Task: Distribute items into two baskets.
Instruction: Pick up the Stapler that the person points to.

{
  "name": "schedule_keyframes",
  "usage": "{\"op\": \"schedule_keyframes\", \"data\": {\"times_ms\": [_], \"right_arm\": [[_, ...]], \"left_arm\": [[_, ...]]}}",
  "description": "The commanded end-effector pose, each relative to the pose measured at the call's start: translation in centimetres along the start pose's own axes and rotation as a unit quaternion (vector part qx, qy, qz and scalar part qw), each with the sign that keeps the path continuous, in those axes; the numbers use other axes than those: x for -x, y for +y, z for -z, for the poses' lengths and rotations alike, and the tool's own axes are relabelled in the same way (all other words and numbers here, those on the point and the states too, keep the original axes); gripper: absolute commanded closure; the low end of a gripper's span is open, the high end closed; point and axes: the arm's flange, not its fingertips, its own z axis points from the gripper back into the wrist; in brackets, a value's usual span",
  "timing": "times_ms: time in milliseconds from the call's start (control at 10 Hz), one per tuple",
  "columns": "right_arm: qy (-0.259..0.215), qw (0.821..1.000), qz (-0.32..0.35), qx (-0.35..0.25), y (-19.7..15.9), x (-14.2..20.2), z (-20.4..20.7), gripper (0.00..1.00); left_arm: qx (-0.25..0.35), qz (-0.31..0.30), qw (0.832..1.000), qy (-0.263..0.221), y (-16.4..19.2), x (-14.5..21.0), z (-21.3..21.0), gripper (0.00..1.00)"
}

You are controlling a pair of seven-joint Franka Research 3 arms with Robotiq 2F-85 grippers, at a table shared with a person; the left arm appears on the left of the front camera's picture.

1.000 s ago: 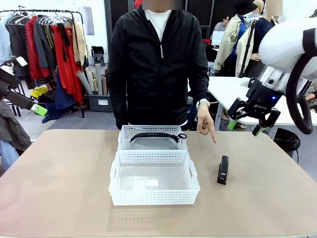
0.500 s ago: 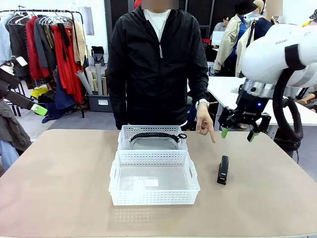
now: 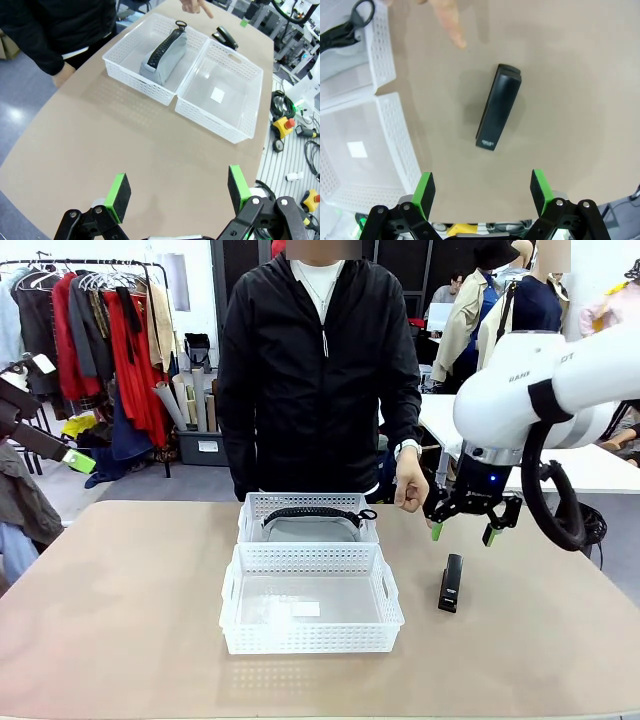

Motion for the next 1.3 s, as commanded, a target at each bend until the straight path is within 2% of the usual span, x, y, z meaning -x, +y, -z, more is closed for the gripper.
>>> {"op": "schedule_keyframes", "data": {"times_ms": [0, 600, 1200], "right_arm": [[-0.019, 0.999, 0.031, 0.02, 0.5, -0.7, 2.0, 0.0], [-0.029, 0.997, 0.057, 0.034, -0.1, -1.7, 8.2, 0.0], [-0.039, 0.996, 0.07, 0.039, -0.6, -2.4, 11.3, 0.0]], "left_arm": [[-0.001, 0.0, 1.0, -0.001, 0.1, -0.1, -0.2, 0.0], [-0.001, 0.0, 1.0, -0.001, 0.1, -0.1, -0.2, 0.0], [-0.001, 0.0, 1.0, -0.001, 0.1, -0.1, -0.2, 0.0]]}}
